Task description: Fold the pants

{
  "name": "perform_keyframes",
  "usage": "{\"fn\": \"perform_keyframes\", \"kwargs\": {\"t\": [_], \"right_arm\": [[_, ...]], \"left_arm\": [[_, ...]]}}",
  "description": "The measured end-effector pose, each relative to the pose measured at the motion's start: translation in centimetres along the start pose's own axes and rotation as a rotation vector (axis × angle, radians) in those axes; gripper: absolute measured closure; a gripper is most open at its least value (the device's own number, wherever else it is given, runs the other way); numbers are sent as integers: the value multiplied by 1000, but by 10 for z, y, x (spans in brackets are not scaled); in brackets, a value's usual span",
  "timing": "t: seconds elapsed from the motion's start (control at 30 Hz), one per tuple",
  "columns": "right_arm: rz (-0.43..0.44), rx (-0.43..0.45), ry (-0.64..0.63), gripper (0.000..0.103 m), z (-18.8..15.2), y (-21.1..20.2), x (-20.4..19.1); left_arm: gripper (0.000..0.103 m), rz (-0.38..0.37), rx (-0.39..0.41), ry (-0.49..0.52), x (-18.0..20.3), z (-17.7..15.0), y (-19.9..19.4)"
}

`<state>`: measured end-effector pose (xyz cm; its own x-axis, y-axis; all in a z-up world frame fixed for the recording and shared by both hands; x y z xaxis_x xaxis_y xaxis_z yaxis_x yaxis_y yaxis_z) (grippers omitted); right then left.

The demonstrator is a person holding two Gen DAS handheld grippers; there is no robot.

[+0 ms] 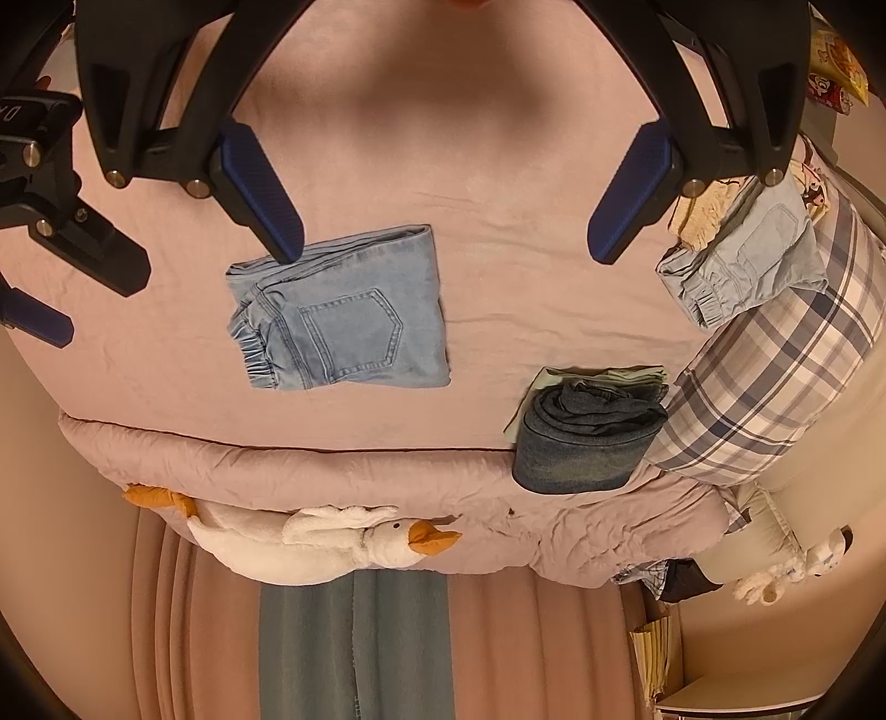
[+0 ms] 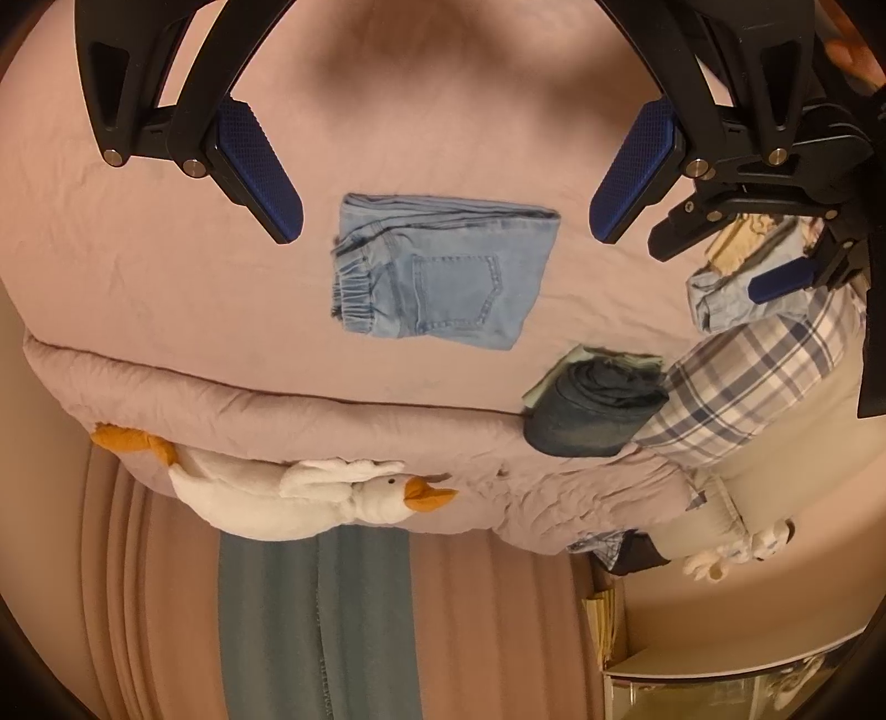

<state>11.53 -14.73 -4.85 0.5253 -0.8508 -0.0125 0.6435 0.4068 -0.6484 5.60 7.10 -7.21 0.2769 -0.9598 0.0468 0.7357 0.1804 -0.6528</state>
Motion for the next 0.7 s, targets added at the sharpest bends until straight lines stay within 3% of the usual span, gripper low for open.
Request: {"fn": "perform_keyframes", "kwargs": {"t": [0.7], "right_arm": [[0,5,-20,0,2,-2,-5]], "left_arm": [[0,-3,-8,-12,-1,-3,0]]}}
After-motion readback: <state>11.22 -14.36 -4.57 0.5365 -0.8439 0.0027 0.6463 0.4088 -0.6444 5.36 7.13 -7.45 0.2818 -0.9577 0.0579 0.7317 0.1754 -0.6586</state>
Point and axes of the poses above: each gripper's, at about its wrist camera, not at the fingertips, and y roughly the way its jaws point, x to its right, z to its top, the point moved 6 cm from there along y, roughly the way its jaws point, and after that the axes turned 7 degrees about -y, right-handed, at the moved point
